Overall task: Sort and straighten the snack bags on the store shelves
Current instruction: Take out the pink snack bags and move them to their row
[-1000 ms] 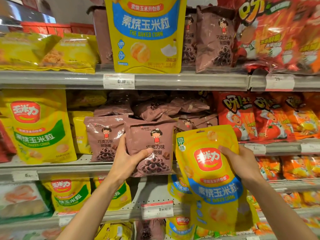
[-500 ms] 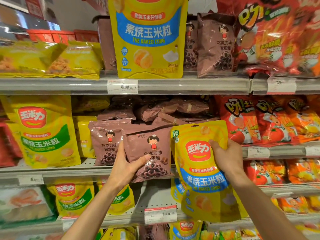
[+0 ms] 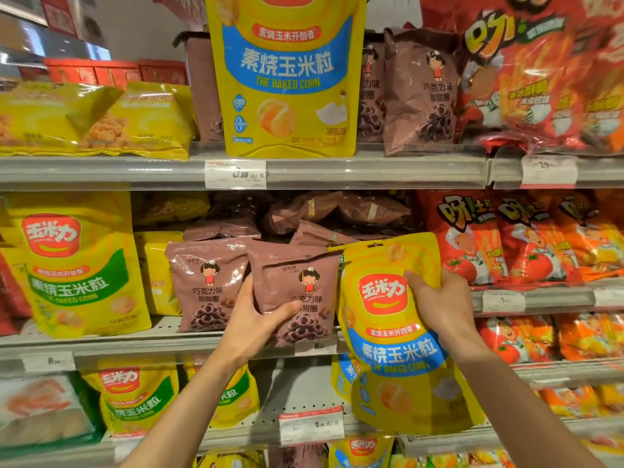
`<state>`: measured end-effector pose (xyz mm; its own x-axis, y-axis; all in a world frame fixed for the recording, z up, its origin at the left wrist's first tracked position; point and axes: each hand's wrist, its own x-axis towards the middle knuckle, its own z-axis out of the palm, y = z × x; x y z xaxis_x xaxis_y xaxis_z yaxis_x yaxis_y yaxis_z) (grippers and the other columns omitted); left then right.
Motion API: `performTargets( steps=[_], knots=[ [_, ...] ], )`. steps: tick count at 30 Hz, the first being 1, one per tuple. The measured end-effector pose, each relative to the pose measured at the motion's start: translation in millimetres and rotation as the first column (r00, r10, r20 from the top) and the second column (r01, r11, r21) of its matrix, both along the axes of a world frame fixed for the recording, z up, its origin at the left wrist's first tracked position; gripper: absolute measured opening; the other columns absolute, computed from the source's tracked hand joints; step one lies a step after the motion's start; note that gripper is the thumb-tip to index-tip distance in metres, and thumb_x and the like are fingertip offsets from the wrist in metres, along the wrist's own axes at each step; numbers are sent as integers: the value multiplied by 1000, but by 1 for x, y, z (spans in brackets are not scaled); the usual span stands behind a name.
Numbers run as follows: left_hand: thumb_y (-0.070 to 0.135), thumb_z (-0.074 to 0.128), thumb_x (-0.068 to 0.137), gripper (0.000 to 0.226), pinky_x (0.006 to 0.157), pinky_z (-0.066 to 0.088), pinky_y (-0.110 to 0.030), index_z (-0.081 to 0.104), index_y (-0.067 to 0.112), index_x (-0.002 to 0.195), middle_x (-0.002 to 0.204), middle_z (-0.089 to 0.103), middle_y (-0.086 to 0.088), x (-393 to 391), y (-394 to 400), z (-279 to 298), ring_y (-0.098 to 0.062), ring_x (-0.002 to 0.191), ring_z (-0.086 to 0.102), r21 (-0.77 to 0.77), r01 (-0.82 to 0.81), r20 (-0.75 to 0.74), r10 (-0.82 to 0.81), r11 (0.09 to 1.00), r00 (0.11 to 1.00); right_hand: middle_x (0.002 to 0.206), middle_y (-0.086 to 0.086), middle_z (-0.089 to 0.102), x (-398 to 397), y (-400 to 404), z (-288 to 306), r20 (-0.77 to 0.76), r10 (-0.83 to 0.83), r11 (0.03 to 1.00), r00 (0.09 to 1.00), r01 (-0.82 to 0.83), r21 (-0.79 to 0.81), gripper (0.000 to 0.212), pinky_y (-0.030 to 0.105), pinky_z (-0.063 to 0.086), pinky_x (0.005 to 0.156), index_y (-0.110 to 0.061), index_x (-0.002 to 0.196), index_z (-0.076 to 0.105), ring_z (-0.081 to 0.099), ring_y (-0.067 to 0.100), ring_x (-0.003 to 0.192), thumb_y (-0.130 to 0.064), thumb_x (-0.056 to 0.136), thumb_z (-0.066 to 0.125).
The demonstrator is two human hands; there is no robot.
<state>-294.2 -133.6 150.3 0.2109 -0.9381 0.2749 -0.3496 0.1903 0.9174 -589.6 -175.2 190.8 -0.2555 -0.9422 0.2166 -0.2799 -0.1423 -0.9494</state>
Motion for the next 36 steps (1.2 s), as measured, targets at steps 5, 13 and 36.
performTargets(
  steps=[5, 13, 36],
  knots=[
    [71, 85, 63, 109, 117, 43, -41, 34, 39, 154, 147, 56, 12, 0, 2, -9, -7, 135, 54, -72, -121, 93, 128, 990, 988, 86, 1, 78, 4, 2, 5, 15, 16, 1000, 1000, -16, 5, 18, 54, 61, 83, -26, 80, 69, 75, 29, 83, -30, 98, 68],
    [46, 92, 69, 108, 109, 41, -34, 31, 21, 156, 148, 43, -6, -16, 14, -9, -21, 135, 44, -333, -297, 217, 379, 895, 900, 87, 1, 76, -4, 9, 11, 104, 64, 998, 993, -66, 13, 13, 38, 59, 69, -28, 85, 67, 74, 25, 79, -28, 99, 67],
    [44, 79, 86, 73, 62, 61, -55, 34, 27, 140, 132, 47, -12, -79, -42, -12, -41, 93, 69, -340, -42, 568, 242, 939, 787, 94, 0, 78, -62, 32, 8, 223, 0, 1000, 975, -3, 16, 13, 35, 58, 66, -23, 110, 69, 77, 23, 80, -27, 97, 68]
  ],
)
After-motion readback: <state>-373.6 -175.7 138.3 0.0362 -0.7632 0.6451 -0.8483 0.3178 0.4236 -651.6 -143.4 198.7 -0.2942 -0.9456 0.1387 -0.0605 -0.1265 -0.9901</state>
